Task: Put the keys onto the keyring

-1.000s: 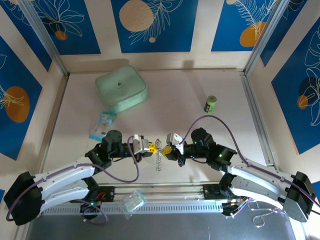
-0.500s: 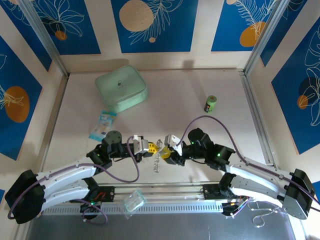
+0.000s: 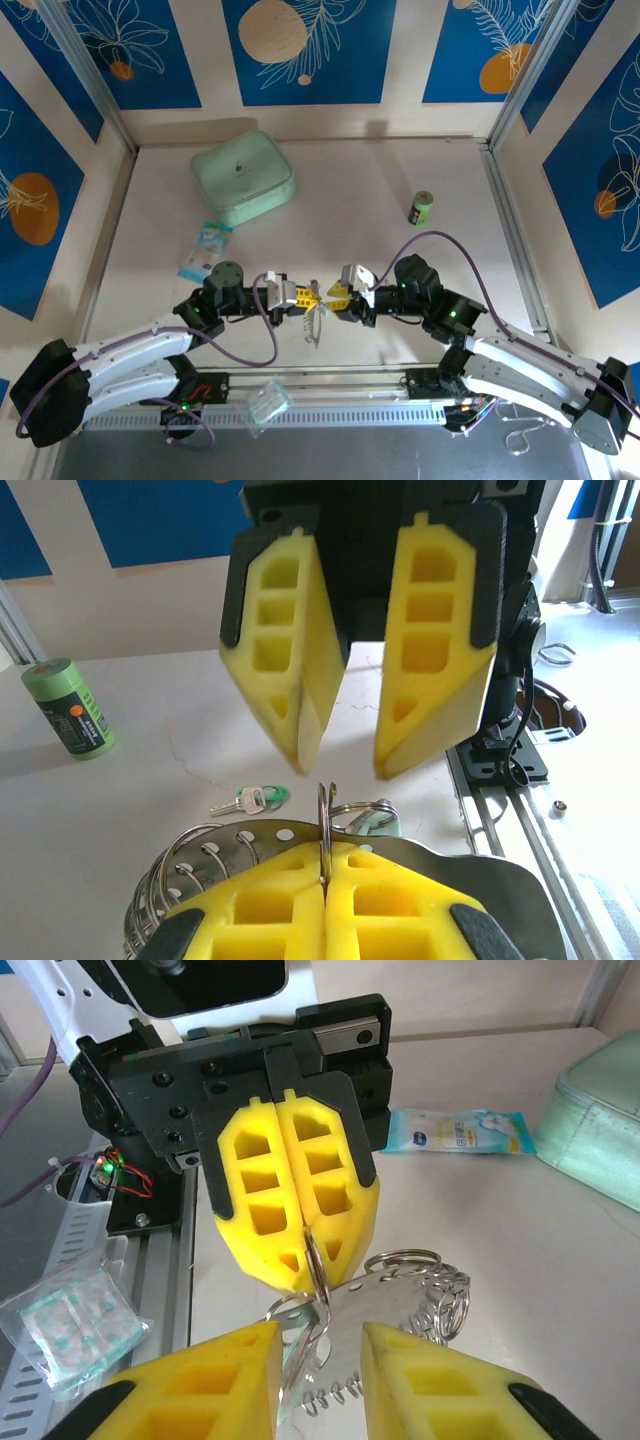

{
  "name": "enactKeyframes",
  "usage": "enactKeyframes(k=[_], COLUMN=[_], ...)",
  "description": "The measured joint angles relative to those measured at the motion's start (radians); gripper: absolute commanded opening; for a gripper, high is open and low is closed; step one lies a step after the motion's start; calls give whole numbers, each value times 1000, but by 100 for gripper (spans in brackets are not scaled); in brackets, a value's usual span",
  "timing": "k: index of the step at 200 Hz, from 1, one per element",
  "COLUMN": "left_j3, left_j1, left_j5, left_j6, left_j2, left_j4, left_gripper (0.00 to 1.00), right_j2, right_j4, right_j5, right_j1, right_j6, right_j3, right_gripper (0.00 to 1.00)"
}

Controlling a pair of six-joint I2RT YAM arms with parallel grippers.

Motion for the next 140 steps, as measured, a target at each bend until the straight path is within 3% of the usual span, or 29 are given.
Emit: enactKeyframes(k=[87, 140], left_j3=[0, 0], left_j1=[0, 3], left_j5=[27, 27], left_j6=[0, -1], left_j2=[12, 22], left_j4=[18, 16], left_gripper=[0, 0], right_j2=[72, 102], right_j4=[68, 35], right_j5=[-41, -60], right_j1=[0, -2], right_j6=[3, -20], right_j3=[15, 42], right_gripper=[19, 0])
